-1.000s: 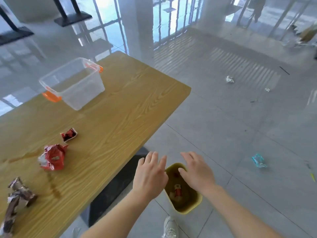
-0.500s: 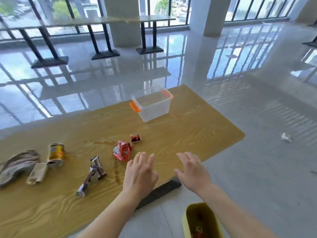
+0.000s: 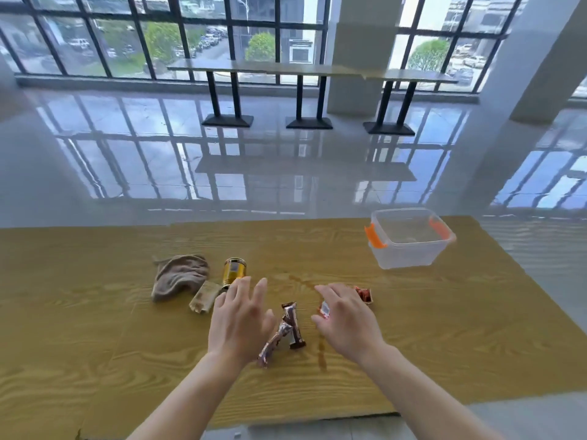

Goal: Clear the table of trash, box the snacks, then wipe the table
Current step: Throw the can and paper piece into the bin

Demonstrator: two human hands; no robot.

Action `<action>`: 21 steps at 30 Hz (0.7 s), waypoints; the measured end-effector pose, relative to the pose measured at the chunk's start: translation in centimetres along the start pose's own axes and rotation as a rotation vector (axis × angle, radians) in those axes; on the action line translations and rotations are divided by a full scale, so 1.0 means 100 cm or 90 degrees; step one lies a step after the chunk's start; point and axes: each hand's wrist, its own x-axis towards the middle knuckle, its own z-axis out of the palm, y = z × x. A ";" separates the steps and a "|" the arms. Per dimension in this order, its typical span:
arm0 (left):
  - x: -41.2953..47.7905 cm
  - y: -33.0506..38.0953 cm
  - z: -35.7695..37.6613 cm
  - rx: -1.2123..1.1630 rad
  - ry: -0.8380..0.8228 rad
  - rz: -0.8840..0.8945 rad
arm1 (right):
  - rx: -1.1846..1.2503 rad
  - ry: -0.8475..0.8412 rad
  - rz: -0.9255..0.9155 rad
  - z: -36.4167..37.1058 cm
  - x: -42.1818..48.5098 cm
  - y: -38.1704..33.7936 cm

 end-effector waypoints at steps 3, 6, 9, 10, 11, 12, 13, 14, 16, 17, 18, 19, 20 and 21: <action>0.011 -0.046 -0.004 -0.008 -0.002 -0.036 | -0.003 -0.021 -0.016 0.017 0.034 -0.032; 0.021 -0.092 -0.003 -0.007 -0.016 -0.061 | 0.001 -0.043 -0.019 0.036 0.065 -0.062; 0.030 -0.129 0.004 -0.013 -0.040 -0.078 | 0.006 -0.078 -0.007 0.055 0.092 -0.087; 0.034 -0.138 0.008 -0.016 -0.049 -0.082 | 0.008 -0.087 -0.002 0.062 0.101 -0.094; 0.038 -0.146 0.012 -0.017 -0.061 -0.087 | 0.011 -0.097 0.003 0.068 0.110 -0.100; 0.041 -0.153 0.017 -0.014 -0.071 -0.090 | 0.012 -0.108 0.008 0.074 0.118 -0.105; 0.045 -0.158 0.022 -0.009 -0.079 -0.094 | 0.011 -0.119 0.013 0.080 0.125 -0.109; 0.049 -0.163 0.027 -0.005 -0.085 -0.099 | 0.008 -0.132 0.018 0.086 0.133 -0.112; 0.057 -0.167 0.036 -0.007 -0.104 -0.116 | 0.003 -0.163 0.027 0.098 0.147 -0.115; 0.060 -0.168 0.041 -0.008 -0.116 -0.124 | 0.003 -0.179 0.032 0.103 0.154 -0.116; 0.062 -0.169 0.045 -0.006 -0.128 -0.132 | 0.006 -0.193 0.040 0.109 0.161 -0.116; 0.065 -0.170 0.050 -0.007 -0.141 -0.139 | 0.012 -0.204 0.049 0.114 0.167 -0.115; 0.066 -0.170 0.055 -0.013 -0.152 -0.147 | 0.021 -0.214 0.058 0.120 0.173 -0.114; 0.068 -0.170 0.059 -0.019 -0.163 -0.155 | 0.030 -0.222 0.066 0.125 0.179 -0.113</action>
